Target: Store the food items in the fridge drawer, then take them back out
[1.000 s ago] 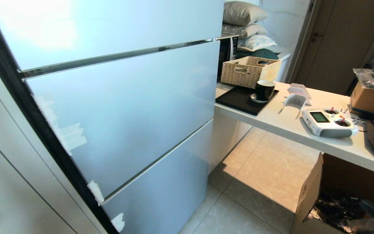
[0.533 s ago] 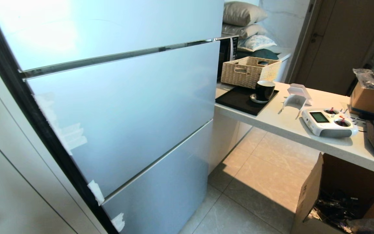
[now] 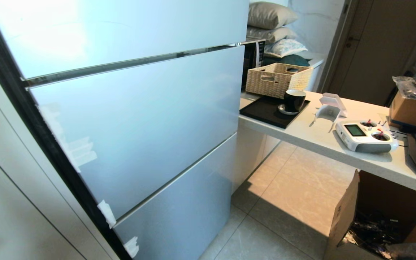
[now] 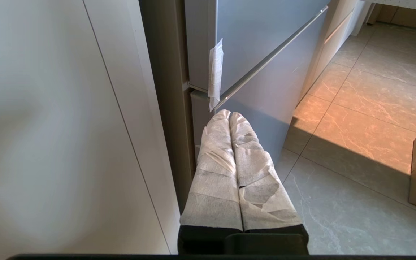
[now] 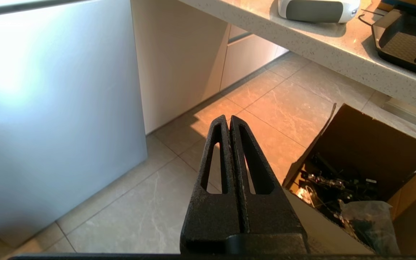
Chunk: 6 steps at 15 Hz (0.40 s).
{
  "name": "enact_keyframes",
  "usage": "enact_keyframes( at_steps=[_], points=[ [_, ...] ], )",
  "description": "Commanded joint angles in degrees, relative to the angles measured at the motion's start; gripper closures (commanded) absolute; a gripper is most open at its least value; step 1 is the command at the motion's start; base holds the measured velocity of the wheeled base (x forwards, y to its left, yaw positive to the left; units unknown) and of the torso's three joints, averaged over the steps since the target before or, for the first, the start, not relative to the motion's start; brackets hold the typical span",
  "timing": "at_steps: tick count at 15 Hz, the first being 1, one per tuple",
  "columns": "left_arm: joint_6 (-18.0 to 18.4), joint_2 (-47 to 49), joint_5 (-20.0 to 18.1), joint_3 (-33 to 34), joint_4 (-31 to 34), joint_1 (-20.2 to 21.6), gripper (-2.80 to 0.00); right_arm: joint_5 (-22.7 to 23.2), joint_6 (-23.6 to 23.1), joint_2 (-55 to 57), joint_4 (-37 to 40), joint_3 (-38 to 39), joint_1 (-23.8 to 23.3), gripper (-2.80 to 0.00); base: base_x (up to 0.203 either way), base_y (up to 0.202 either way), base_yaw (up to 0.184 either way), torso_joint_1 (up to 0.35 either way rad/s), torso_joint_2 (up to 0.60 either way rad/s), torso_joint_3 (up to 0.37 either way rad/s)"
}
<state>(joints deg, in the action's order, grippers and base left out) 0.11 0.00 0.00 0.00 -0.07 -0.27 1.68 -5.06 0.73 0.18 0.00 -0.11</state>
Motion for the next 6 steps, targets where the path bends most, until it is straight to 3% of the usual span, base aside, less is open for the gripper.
enact_keyframes(
  at_steps=[1,4,6],
  points=[
    [-0.02,0.0,0.02,0.0,-0.01,0.0,0.0,-0.08,0.35,-0.75,0.1,0.09,0.02,0.0,0.0,0.0,0.0,0.0,0.0,0.0],
    [-0.02,0.0,0.01,0.0,-0.01,0.0,0.0,-1.59,5.47,-0.73,-0.18,0.0,0.02,0.0,0.0,0.0,0.0,0.0,0.0,0.0],
    [-0.02,0.0,0.02,0.0,-0.01,0.0,0.0,-1.59,5.23,-0.73,-0.18,0.0,0.02,0.0,0.0,0.0,0.0,0.0,0.0,0.0]
  ],
)
